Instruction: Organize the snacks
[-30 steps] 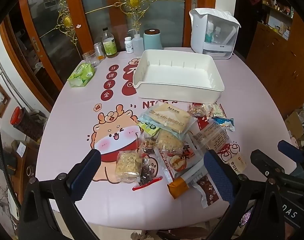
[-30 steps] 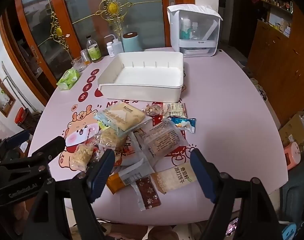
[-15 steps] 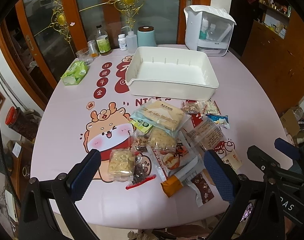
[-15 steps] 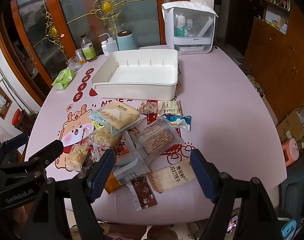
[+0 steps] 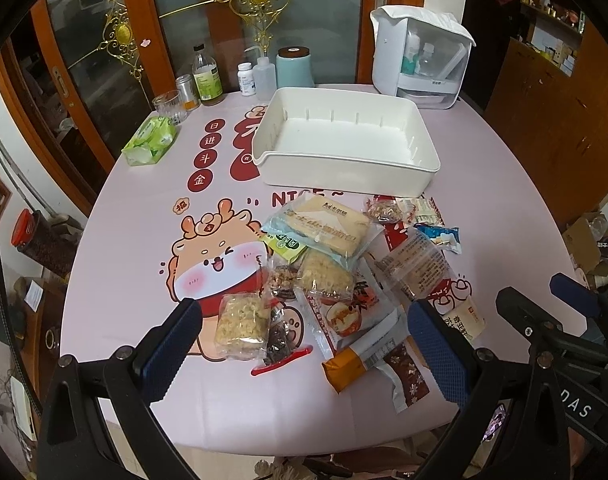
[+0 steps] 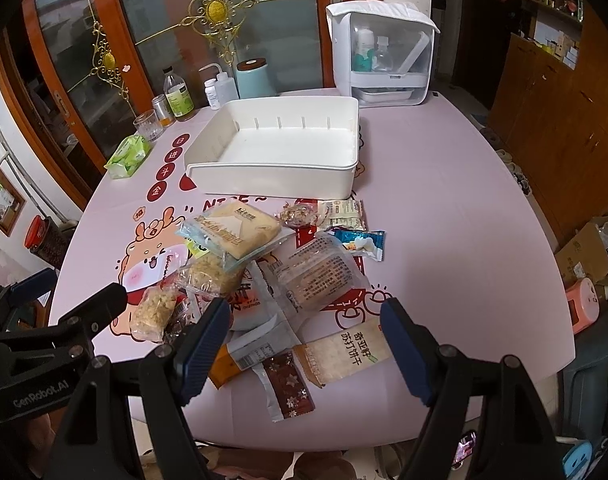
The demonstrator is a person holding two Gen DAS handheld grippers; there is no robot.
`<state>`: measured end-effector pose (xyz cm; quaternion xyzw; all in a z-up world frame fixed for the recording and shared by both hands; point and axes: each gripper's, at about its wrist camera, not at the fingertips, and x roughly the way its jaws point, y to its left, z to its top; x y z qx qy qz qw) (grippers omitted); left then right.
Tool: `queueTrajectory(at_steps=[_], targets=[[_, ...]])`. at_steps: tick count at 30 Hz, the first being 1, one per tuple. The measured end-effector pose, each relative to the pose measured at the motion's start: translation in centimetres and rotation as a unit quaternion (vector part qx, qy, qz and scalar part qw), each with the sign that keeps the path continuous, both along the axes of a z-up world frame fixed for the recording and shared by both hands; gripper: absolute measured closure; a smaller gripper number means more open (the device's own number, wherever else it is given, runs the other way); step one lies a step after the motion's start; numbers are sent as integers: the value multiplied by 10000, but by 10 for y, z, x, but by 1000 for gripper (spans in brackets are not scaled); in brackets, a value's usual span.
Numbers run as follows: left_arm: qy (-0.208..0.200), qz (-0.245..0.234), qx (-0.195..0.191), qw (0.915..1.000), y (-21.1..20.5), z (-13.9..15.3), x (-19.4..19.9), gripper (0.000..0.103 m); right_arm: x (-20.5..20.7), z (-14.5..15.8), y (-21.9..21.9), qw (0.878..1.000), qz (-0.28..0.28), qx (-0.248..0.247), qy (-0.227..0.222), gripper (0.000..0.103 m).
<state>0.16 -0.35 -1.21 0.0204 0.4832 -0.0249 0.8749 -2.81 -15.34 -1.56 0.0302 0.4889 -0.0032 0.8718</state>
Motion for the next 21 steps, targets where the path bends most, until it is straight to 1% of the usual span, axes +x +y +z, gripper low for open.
queueTrajectory(at_steps=[6,14,21], targets=[[44,34,-27,10000,1,-1,1,1,0,3,2,10000,17,7,-52,25],[-3,-10,31,10000,-4,5,2,1,3,8,0,9999,31,28,-105,25],[-12,52,84,10000,-1,7,0,1,5,8,5,9998,85,190,-75,25]])
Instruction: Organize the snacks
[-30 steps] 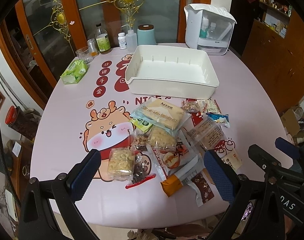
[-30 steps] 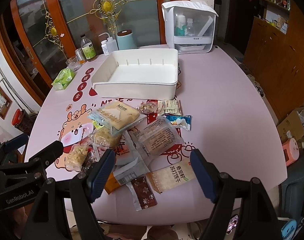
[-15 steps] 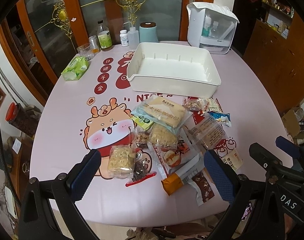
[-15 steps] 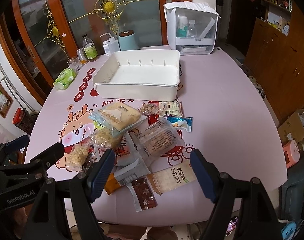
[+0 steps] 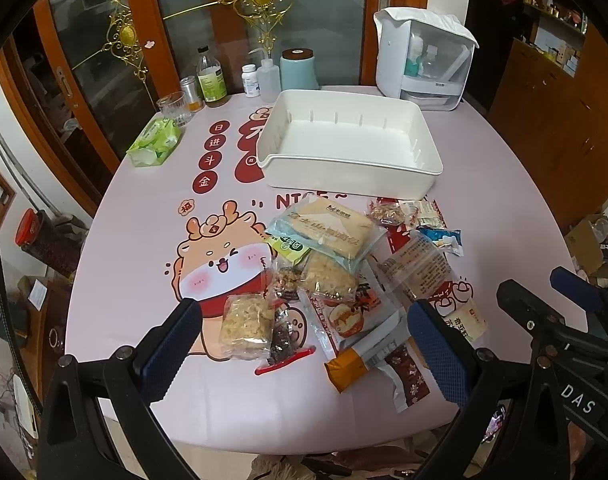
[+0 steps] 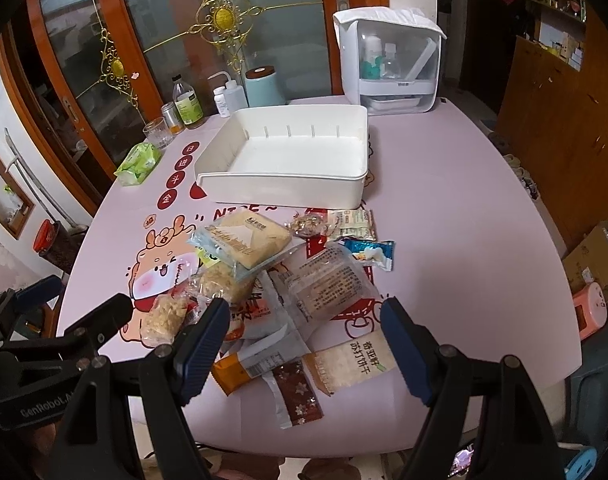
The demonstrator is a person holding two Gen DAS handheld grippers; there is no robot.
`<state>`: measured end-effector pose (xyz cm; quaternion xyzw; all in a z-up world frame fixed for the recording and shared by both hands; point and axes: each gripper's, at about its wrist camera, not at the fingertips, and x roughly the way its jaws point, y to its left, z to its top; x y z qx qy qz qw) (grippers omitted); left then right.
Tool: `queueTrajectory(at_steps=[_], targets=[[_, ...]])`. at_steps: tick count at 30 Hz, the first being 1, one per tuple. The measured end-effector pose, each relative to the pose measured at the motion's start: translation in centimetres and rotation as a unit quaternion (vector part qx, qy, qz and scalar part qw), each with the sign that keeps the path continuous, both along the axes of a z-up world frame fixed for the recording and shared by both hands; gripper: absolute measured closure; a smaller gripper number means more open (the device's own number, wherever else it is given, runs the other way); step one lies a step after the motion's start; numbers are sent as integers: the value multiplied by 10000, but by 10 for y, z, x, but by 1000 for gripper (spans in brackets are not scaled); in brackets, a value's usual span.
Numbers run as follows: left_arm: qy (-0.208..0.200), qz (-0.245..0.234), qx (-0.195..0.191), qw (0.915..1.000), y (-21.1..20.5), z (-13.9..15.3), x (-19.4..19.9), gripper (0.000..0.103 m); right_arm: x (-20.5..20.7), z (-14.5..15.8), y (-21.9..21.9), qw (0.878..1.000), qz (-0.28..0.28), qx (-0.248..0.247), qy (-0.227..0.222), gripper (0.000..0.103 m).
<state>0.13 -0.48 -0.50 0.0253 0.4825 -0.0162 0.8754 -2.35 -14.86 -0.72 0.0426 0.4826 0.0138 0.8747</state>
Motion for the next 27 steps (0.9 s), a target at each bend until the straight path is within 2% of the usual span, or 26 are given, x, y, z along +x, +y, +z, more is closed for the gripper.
queueTrajectory(at_steps=[6,16,23,27], targets=[[-20,30,-65,10000,10,3,1,1,-6,11,8,9997,-51,-152,-185,25],[-352,213,-177,9990,52,18,-2,1,-11,6,30,9998,-28,-179,-111,25],[-105,171,-238,9995,72,5,-3,1,-11,-8,42,9998,-121,-88,106,25],[-33,30,-141,9999,83,-4,2,1,-8,-28,36,9983,-335,169,456,25]])
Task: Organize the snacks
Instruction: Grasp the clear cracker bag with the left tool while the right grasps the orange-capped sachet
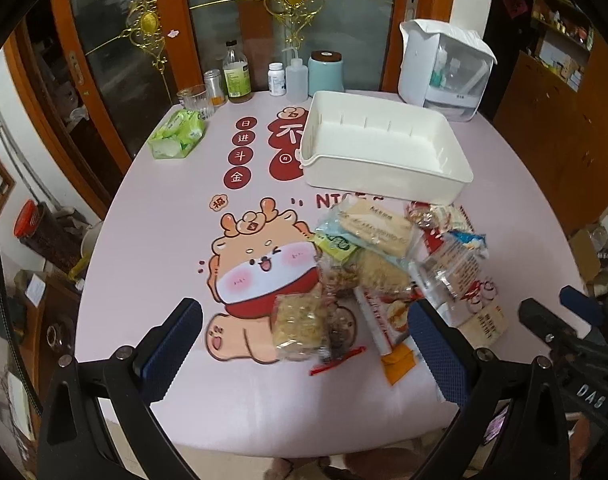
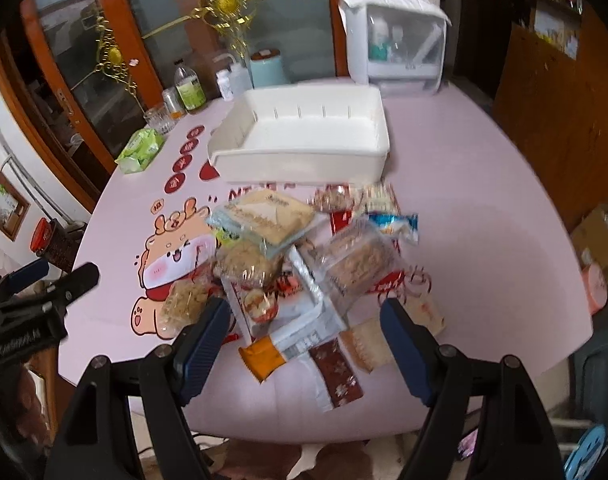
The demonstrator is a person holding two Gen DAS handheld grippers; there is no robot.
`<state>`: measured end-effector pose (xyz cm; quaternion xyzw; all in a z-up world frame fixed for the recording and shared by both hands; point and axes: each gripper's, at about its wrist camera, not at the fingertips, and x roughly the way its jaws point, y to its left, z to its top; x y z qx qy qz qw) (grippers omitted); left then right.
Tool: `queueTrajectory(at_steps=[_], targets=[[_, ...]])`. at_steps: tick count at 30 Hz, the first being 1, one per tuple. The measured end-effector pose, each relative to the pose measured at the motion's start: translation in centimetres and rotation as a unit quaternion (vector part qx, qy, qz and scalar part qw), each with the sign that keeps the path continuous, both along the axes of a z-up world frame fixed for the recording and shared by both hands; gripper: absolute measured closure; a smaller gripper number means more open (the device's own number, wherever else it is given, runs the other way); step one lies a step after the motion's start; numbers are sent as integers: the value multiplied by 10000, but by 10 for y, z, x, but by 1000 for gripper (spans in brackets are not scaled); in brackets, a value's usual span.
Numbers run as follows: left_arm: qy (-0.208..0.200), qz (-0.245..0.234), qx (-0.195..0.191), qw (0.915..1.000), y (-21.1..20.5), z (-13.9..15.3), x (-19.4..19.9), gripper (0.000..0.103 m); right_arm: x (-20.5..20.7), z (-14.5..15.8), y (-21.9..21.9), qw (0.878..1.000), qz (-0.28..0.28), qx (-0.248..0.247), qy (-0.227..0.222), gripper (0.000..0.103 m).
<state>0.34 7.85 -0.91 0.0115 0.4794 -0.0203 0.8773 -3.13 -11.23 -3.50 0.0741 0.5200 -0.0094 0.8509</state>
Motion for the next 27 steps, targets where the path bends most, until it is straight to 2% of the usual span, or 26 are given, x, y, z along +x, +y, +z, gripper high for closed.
queueTrajectory(at_steps=[3,7,12,18,23,27], targets=[[82,-2,146,9999,18,-12,11,1,4,-21,-8,9986,-275,287,349,25],[320,-40,26,9995,47,-35,27,1,12,-54,-18,9923,-664,714,768,25],[549,-341,-65,9979,55,-70,39,1,22,-100,-21,9811,-1067,989,1273,34],[1336,-872,-220,9870,38,-126,54,1,31,-145,-15,9701,-1253,1125,1745,40],[1820,-930,-474,9777,32,-162,70,1,39,-168,-5,9652,-1294,1188,1935,41],[2072,-815,-672,9726,32,-180,82,2,51,-177,3,9673,-1259,1062,1931,41]])
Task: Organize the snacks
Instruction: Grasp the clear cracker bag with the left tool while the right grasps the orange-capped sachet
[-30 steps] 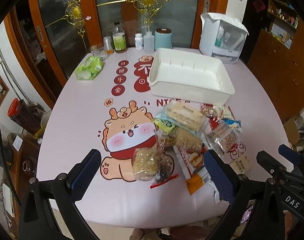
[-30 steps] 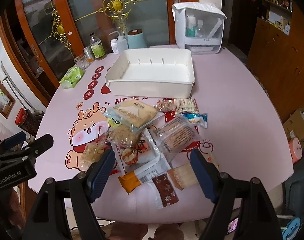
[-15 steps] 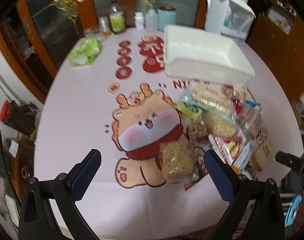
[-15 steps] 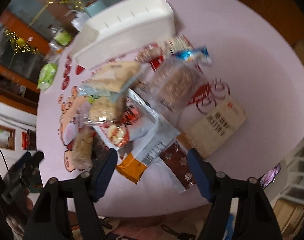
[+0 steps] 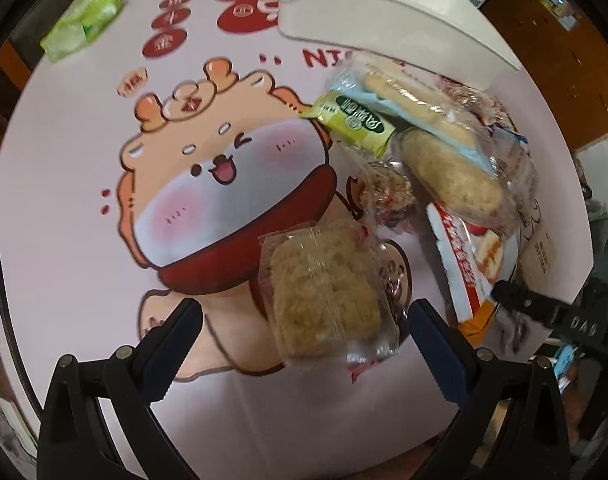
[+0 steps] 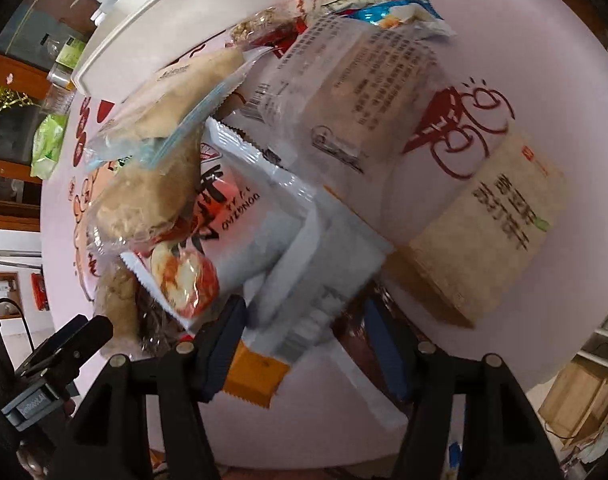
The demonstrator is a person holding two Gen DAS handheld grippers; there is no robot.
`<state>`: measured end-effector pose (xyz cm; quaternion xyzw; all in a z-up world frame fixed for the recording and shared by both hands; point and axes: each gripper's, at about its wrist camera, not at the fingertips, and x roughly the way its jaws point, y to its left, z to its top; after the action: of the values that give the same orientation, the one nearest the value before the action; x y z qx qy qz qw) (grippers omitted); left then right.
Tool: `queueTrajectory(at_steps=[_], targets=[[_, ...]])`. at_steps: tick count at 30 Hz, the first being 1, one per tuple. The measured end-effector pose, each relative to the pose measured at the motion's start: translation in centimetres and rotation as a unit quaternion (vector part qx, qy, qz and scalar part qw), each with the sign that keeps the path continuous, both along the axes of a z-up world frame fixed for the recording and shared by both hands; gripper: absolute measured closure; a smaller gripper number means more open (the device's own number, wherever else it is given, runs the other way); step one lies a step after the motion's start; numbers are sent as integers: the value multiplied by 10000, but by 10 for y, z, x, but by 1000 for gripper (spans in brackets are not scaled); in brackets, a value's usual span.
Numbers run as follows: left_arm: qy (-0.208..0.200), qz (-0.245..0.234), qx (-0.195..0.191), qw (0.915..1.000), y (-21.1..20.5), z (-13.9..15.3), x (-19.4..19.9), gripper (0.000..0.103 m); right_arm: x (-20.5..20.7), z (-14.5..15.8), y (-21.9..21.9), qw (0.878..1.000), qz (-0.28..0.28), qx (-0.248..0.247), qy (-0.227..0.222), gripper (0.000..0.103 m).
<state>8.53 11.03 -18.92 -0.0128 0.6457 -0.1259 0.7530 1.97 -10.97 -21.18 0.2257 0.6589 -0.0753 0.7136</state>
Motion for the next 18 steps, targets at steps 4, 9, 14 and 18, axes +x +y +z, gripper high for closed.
queueTrajectory(at_steps=[4,9,14,18], targets=[[298,132,-90,9994,-1,-16,9,3,7,-2,9,9997,97,-209,-19,45],[487,126,27,9987,-8,-35,13,4,7,-2,6,9999,-5,-45,-143,54],[498,123,12,9987,-11,-42,13,44,-2,3,-5,9983,-154,457,-330,59],[544,203,74,9983,-6,-38,12,44,-11,15,-11,9962,-166,669,-529,59]])
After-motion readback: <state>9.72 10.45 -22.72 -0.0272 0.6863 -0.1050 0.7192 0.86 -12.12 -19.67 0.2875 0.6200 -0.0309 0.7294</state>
